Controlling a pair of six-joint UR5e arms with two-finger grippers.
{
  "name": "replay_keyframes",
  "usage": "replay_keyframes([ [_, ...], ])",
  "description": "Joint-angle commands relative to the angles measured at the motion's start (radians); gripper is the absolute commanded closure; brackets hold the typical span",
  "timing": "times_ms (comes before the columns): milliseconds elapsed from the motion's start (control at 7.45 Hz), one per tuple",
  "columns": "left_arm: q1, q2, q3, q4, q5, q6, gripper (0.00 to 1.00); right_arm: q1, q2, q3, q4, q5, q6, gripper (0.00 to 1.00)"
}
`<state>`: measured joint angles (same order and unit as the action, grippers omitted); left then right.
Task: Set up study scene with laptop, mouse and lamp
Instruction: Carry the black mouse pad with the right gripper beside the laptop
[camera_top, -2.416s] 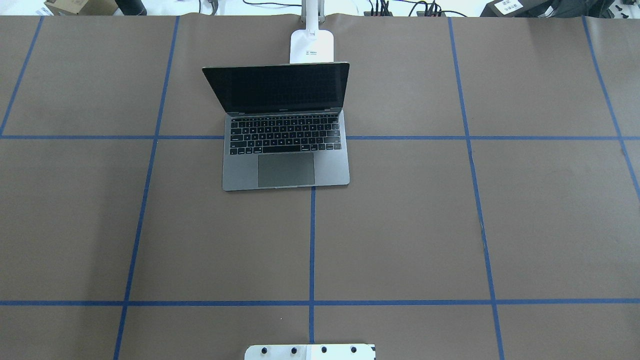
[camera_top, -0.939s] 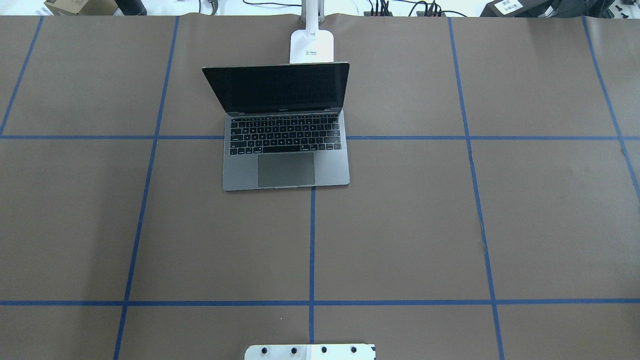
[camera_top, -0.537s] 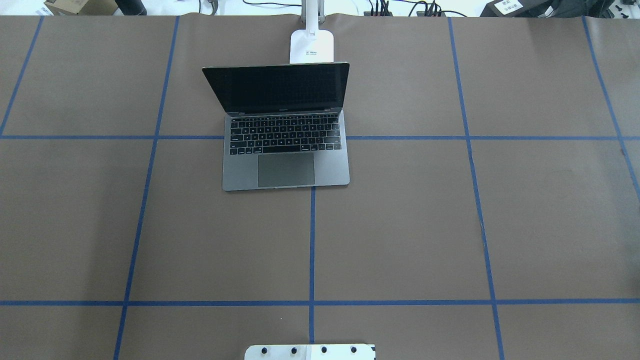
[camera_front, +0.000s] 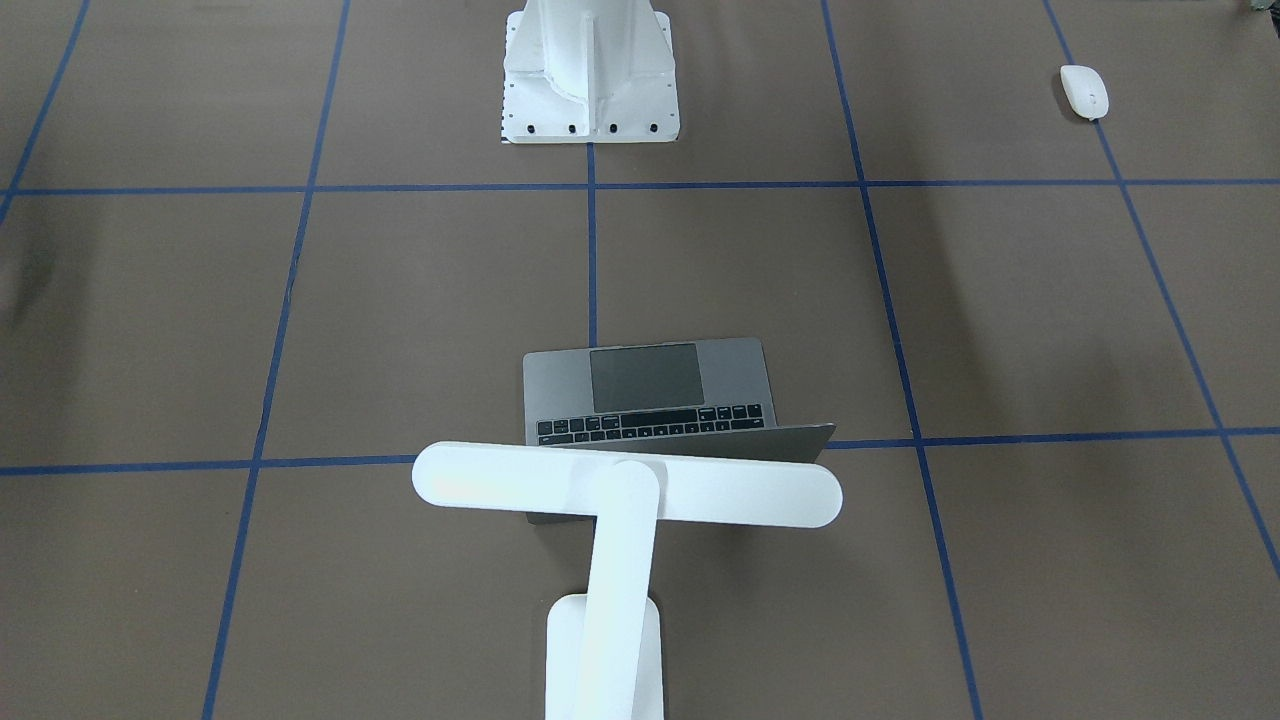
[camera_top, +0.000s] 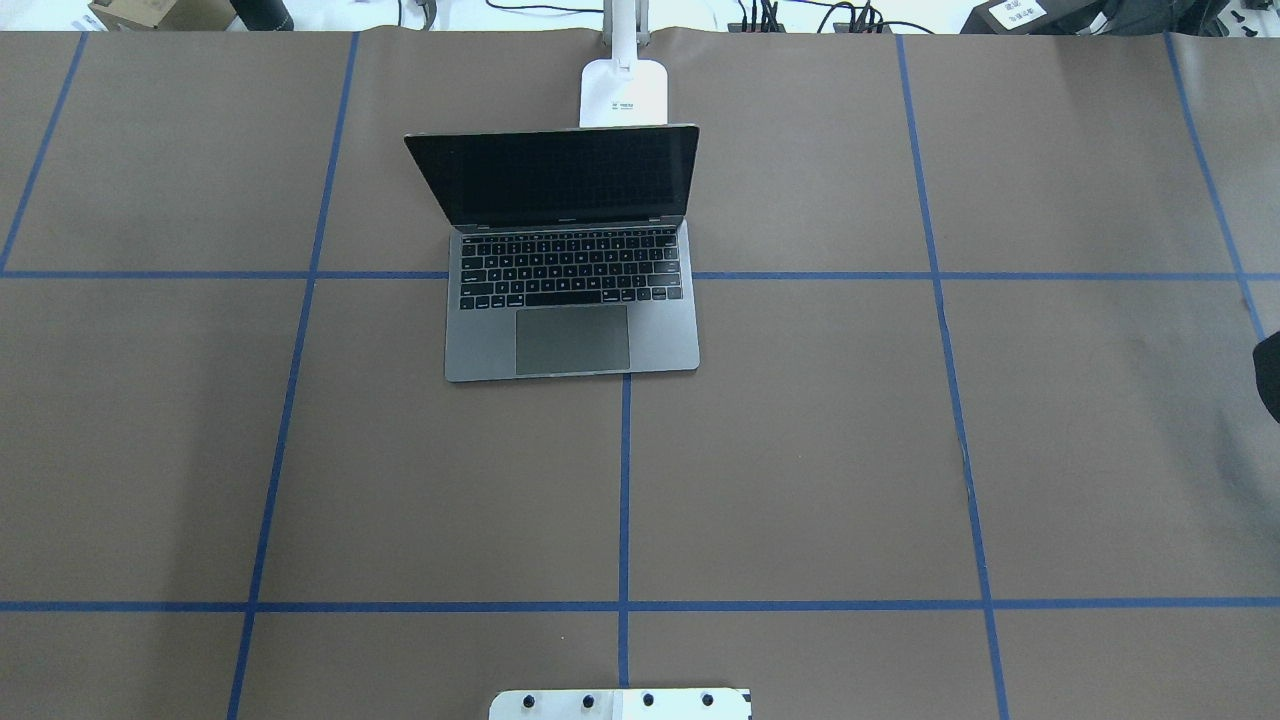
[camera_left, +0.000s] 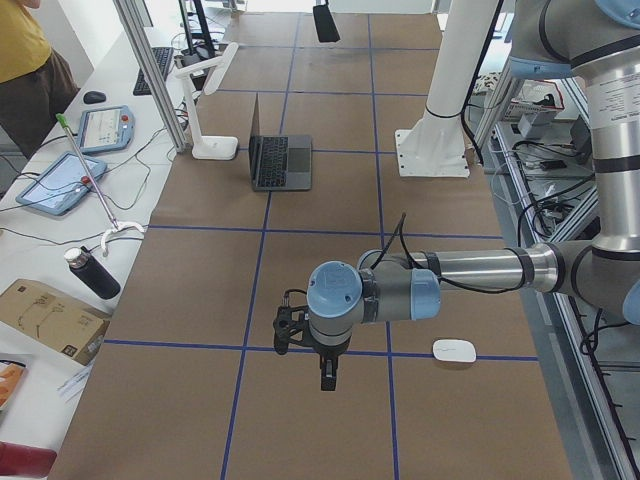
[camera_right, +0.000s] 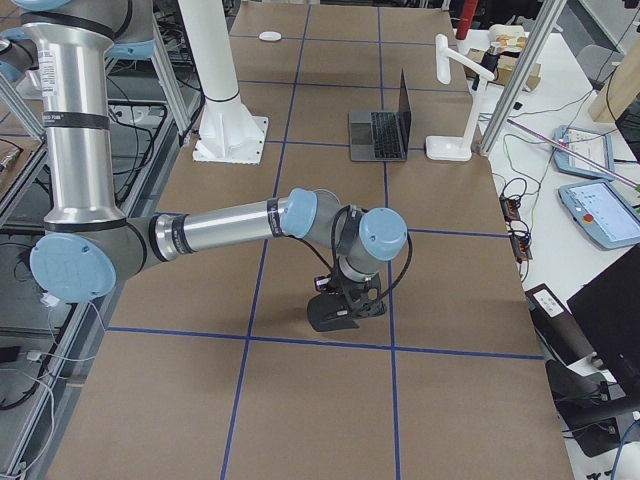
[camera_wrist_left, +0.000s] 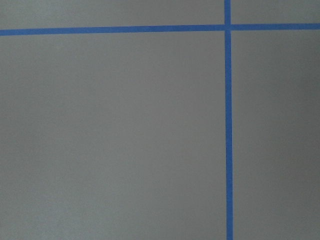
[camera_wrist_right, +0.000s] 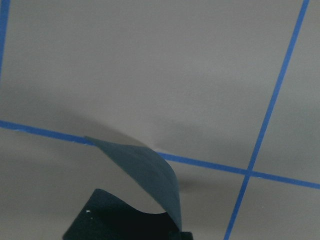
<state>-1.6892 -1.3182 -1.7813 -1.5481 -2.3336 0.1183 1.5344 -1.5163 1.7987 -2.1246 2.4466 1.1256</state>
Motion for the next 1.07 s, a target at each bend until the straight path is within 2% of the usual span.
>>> replay_keyframes([
  [0, 0.002, -0.001, 0.002, 0.0, 0.0, -0.034, 0.0, -0.158, 0.155, 0.047, 0.0, -0.004, 0.129, 1.0],
  [268, 0.002, -0.001, 0.002, 0.0, 0.0, -0.034, 0.0, -0.27, 0.269, 0.063, 0.0, -0.003, 0.25, 1.0],
  [537, 0.002, -0.001, 0.006, 0.0, 0.0, -0.034, 0.0, -0.425, 0.342, 0.117, 0.006, -0.014, 0.478, 1.0],
  [805, 0.002, -0.001, 0.014, -0.001, 0.0, -0.034, 0.0, -0.589, 0.357, 0.189, 0.093, -0.101, 0.769, 1.0],
  [939, 0.002, -0.001, 0.014, 0.0, -0.001, -0.034, 0.0, -0.641, 0.369, 0.191, 0.148, -0.121, 0.874, 1.0],
])
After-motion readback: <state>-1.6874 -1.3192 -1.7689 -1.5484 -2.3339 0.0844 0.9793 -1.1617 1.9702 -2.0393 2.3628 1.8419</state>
